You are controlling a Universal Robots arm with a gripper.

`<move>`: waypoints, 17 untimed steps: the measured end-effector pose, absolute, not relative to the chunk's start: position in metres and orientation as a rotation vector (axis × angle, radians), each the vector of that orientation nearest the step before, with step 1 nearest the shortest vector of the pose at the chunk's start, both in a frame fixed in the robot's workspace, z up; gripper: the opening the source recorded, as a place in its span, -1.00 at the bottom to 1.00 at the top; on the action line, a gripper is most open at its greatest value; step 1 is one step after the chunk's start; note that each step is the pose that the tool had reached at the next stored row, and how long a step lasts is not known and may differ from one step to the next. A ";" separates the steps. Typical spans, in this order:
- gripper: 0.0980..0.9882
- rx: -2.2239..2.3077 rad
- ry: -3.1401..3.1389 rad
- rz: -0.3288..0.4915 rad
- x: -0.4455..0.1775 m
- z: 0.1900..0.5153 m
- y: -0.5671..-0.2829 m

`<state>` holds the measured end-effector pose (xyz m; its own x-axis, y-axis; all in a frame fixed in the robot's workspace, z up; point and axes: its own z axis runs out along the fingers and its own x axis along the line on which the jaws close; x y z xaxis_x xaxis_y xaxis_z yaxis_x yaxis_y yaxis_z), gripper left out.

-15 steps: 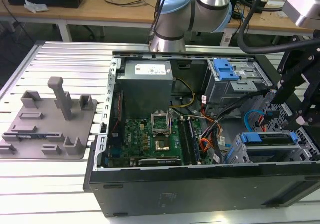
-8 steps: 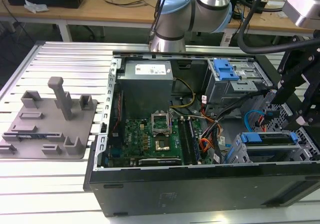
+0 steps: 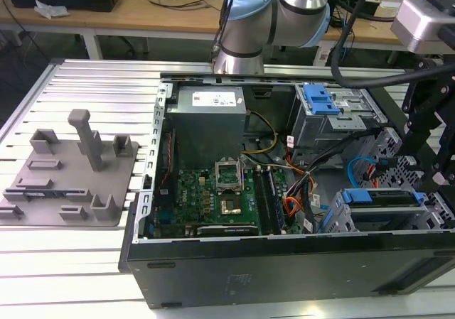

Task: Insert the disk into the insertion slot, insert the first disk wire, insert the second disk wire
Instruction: 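Insert the first disk wire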

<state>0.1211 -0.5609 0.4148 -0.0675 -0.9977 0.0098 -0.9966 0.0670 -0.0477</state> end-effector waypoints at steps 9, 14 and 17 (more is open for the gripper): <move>0.04 -2.212 2.356 -0.292 0.117 0.414 -0.535; 0.04 -2.216 2.359 -0.306 0.119 0.411 -0.511; 0.04 -2.225 2.368 -0.334 0.126 0.409 -0.495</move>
